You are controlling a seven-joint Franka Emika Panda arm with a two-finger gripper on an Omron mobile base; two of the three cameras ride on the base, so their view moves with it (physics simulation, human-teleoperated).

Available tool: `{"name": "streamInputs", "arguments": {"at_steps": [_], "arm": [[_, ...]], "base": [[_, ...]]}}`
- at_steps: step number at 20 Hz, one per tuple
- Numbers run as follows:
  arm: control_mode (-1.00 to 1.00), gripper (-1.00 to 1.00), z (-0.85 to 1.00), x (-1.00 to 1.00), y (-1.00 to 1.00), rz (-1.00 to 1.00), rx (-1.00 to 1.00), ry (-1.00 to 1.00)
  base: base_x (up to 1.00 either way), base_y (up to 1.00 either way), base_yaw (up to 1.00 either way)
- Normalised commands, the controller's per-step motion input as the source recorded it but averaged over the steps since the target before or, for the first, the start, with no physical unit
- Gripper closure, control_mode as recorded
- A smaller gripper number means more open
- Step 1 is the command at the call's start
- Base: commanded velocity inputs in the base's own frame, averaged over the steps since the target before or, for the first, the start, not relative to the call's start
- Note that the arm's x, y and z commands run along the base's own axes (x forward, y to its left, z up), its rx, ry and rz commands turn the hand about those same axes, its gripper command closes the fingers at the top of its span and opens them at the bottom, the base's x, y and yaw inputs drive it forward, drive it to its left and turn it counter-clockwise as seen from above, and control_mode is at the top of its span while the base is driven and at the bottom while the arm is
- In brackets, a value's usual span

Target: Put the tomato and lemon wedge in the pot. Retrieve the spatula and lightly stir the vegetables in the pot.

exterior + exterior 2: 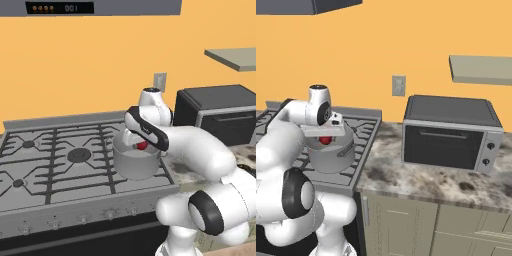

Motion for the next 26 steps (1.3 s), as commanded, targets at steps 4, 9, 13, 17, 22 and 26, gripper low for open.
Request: {"name": "streamInputs", "arguments": {"at_steps": [4, 9, 13, 17, 22, 26], "arm": [[-1.0, 1.0, -0.28, 0.05, 0.0, 0.0, 0.0, 0.03], [-1.0, 1.0, -0.41, 0.26, 0.0, 0.0, 0.0, 0.0], [-1.0, 1.0, -0.46, 0.1, 0.0, 0.0, 0.0, 0.0], [-1.0, 1.0, -0.08, 0.03, 0.0, 0.0, 0.0, 0.0], [-1.0, 1.0, 0.01, 0.41, 0.0, 0.0, 0.0, 0.07], [-1.0, -1.0, 0.0, 0.26, 0.01, 0.0, 0.0, 0.02]], "base": [[0.0, 0.0, 0.0], [0.0, 0.0, 0.0], [0.0, 0.0, 0.0], [0.0, 0.0, 0.0], [0.0, 0.0, 0.0], [0.0, 0.0, 0.0]]}}
